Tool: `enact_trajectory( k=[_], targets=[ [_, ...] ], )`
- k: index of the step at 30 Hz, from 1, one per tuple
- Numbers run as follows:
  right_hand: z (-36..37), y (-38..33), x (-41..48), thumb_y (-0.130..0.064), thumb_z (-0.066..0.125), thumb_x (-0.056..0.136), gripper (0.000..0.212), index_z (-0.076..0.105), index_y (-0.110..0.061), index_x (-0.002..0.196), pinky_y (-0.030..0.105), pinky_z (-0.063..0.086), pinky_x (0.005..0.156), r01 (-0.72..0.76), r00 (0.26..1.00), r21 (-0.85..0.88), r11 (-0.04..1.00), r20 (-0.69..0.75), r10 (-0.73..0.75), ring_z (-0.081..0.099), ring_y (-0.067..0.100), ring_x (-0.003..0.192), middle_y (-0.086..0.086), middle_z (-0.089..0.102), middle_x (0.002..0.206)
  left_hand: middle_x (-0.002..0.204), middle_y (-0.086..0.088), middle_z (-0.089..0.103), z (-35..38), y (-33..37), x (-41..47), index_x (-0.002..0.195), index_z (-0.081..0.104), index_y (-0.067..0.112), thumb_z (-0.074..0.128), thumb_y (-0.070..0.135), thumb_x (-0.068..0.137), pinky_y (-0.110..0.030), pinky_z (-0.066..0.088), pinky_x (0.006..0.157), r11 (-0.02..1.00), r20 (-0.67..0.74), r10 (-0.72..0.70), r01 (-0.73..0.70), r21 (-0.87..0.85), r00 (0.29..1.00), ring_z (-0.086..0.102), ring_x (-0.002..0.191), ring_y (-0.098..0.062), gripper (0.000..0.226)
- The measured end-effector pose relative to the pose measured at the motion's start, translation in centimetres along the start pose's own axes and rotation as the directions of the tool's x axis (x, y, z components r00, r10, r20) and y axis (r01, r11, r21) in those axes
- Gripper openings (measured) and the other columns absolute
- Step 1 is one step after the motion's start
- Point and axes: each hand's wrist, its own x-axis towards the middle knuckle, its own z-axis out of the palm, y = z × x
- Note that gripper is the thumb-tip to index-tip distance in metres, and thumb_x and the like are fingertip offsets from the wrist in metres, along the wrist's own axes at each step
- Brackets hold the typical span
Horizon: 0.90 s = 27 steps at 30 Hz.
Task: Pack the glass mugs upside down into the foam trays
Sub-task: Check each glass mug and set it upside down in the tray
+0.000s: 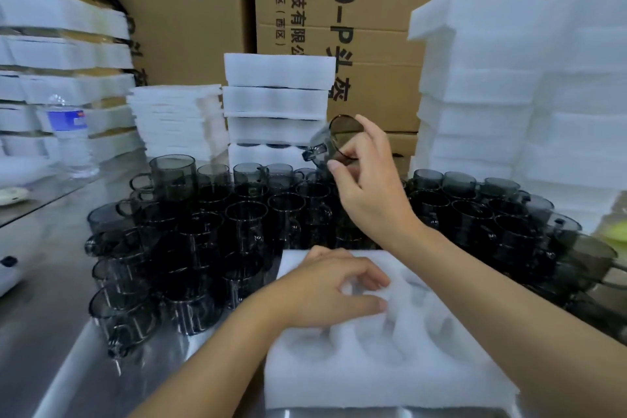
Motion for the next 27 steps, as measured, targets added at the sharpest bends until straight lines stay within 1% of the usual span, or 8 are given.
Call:
enact_trajectory(
  k=[2,5,10,14,19,21,23,27],
  targets=[
    [-0.8,1.0,-1.9,-0.014,0.057,0.092,0.014,0.045,-0.016,0.085,0.023,0.039,0.094,-0.011,1.0,0.006,1.0,-0.024,0.011,0.049,0.017,0.112,0.001,0.027,0.137,0.097,0.028,0.064,-0.7,-1.0,0.4,0.1,0.062,0.047,0.063,0.043,0.086,-0.017,0.024,0.104,0.992,-0.027,-0.078,0.075,-0.098,0.997,0.045,0.107,0.01,0.014],
    [-0.5,2.2,-3.9,-0.009,0.063,0.088,0.014,0.051,-0.016,0.084,0.04,0.043,0.098,-0.005,0.995,0.055,0.998,-0.104,0.01,0.044,0.022,0.123,0.003,0.033,0.128,0.098,0.02,0.069,0.0,-0.5,0.3,0.088,0.068,0.035,0.066,0.036,0.081,-0.031,0.047,0.097,0.965,-0.081,-0.061,0.038,-0.26,0.995,0.062,0.101,-0.003,0.007],
    [-1.1,2.7,-4.0,-0.019,0.074,0.075,0.034,0.054,-0.008,0.101,0.02,0.042,0.085,0.157,0.96,-0.063,0.986,-0.223,-0.167,0.047,0.014,0.107,-0.002,0.042,0.113,0.074,0.023,0.065,-0.9,-1.2,0.9,0.073,0.055,0.017,0.067,0.017,0.081,-0.016,0.043,0.068,0.831,-0.291,-0.172,-0.02,-0.556,0.941,0.058,0.073,0.007,0.014],
    [-1.8,2.4,-4.4,-0.031,0.079,0.07,0.07,0.047,-0.013,0.13,0.012,0.039,0.086,0.164,0.975,-0.114,0.98,-0.132,-0.179,0.047,0.005,0.107,-0.007,0.044,0.117,0.083,0.008,0.07,-1.2,-1.2,1.2,0.093,0.056,0.014,0.069,0.024,0.065,-0.021,0.05,0.066,0.628,-0.279,-0.276,-0.047,-0.777,0.92,0.067,0.09,-0.012,0.032],
    [-2.1,2.3,-4.7,-0.033,0.084,0.065,0.07,0.054,-0.015,0.126,0.009,0.039,0.082,0.069,0.992,-0.048,0.996,-0.105,-0.073,0.045,-0.006,0.099,-0.006,0.041,0.108,0.101,-0.016,0.066,-2.0,-0.9,1.1,0.12,0.053,0.004,0.067,0.032,0.068,-0.027,0.058,0.07,0.385,-0.265,-0.366,-0.115,-0.916,0.892,0.07,0.079,-0.019,0.061],
    [-2.1,2.2,-4.9,-0.034,0.086,0.062,0.067,0.056,-0.018,0.119,0.008,0.04,0.081,0.071,0.996,-0.017,0.997,-0.06,-0.072,0.046,-0.008,0.098,-0.006,0.043,0.105,0.103,-0.018,0.065,-2.0,-1.1,0.9,0.114,0.059,0.009,0.069,0.026,0.074,-0.026,0.057,0.067,0.436,-0.362,-0.376,-0.182,-0.881,0.853,0.068,0.074,-0.016,0.045],
    [-2.1,1.9,-4.9,-0.036,0.087,0.06,0.064,0.054,-0.025,0.114,0.01,0.043,0.081,0.059,0.998,0.055,0.997,-0.022,-0.058,0.049,-0.007,0.098,-0.007,0.045,0.105,0.091,-0.008,0.07,-2.0,-1.2,0.5,0.098,0.066,0.019,0.068,0.021,0.078,-0.022,0.054,0.061,0.62,-0.517,-0.345,-0.224,-0.752,0.783,0.067,0.07,-0.011,0.021],
    [-2.3,1.7,-5.1,-0.034,0.087,0.061,0.062,0.053,-0.032,0.113,0.022,0.049,0.08,0.021,0.999,0.134,0.991,0.047,-0.028,0.054,0.003,0.096,-0.008,0.049,0.106,0.063,0.01,0.069,-2.3,-1.2,-0.3,0.087,0.066,0.023,0.063,0.025,0.075,-0.014,0.048,0.053,0.836,-0.695,-0.207,-0.244,-0.491,0.689,0.064,0.059,-0.002,0.013]
  ],
)
